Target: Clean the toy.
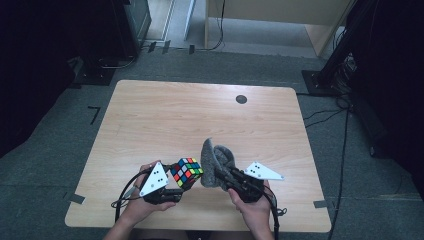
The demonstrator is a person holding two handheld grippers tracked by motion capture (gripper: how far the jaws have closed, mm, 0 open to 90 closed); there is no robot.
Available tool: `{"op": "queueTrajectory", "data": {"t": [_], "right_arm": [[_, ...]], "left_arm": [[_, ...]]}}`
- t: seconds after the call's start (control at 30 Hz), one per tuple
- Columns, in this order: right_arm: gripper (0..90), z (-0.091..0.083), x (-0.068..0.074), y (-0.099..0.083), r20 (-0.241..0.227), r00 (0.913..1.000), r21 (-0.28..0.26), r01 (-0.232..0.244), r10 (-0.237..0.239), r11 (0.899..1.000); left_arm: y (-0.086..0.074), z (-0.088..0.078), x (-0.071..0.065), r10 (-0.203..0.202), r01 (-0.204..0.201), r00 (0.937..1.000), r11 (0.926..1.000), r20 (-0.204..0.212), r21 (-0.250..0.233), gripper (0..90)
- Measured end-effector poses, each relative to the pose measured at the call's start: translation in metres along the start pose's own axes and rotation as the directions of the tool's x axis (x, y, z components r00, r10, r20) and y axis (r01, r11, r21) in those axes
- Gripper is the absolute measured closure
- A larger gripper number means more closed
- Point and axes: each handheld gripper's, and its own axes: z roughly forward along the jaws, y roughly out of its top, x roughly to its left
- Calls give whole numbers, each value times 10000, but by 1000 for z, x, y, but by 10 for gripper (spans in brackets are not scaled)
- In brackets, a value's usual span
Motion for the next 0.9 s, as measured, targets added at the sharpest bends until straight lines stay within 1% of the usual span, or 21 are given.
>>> {"op": "queueTrajectory", "data": {"t": [0.07,0.13,0.17,0.23,0.27,0.33,0.37,0.4,0.47,0.5,0.57,0.63,0.67,0.7,0.73,0.77,0.83,0.87,0.9], "right_arm": [[767,-7,9,10,-308,9995,-443,57,-71,9990],[766,-11,16,15,-693,9976,-714,-2,-48,9975],[766,-12,20,17,-866,9962,-840,-44,-29,9965],[767,-14,25,20,-1433,9897,-1185,-167,-4,9928],[767,-15,27,21,-1579,9874,-1334,-192,-21,9909],[767,-15,31,23,-1696,9854,-1426,-131,-114,9897],[767,-14,31,22,-1826,9831,-1307,-149,-93,9913],[766,-11,31,21,-1852,9827,-1130,-109,-102,9935],[766,-6,27,15,-1496,9887,-835,-70,-56,9965],[766,-4,23,12,-1349,9909,-776,-132,26,9969],[766,-2,15,7,-969,9951,-638,-256,194,9976],[766,-3,9,6,-237,9997,-300,67,-74,9995],[766,-3,7,6,-1,10000,-197,92,-92,9998],[766,-5,5,7,26,10000,-229,-19,20,9997],[765,-7,5,8,-51,9999,-384,-163,161,9991],[765,-9,6,10,-234,9993,-572,-299,286,9979],[764,-14,11,15,-859,9955,-1035,-491,403,9934],[764,-14,15,17,-1223,9917,-1164,-535,391,9918],[763,-14,19,18,-1463,9889,-1239,-458,274,9912]], "left_arm": [[1,2,-3,41,-41,9999,10000,128,-11,338],[1,3,-5,101,-102,9992,9999,385,15,338],[1,4,-7,256,-262,9985,9996,480,111,339],[1,6,-11,577,-594,9969,9978,531,304,339],[1,7,-13,645,-665,9963,9972,571,347,339],[2,8,-16,757,-777,9951,9965,632,299,339],[2,7,-17,831,-849,9943,9961,669,244,339],[3,6,-19,902,-920,9933,9955,727,216,339],[6,4,-21,1089,-1098,9913,9939,734,84,339],[8,2,-22,1156,-1161,9909,9932,688,42,339],[9,0,-21,1150,-1150,9918,9934,566,-32,339],[9,-1,-18,1010,-1006,9931,9949,599,-86,339],[9,-1,-17,985,-980,9934,9951,580,-115,339],[8,-1,-16,952,-948,9938,9955,566,-86,340],[7,0,-16,928,-927,9942,9957,553,-40,339],[7,1,-16,953,-955,9942,9954,507,26,339],[6,3,-16,989,-997,9940,9949,464,150,339],[6,3,-17,1007,-1017,9938,9946,478,187,340],[6,4,-18,1018,-1027,9936,9946,497,166,339]]}}
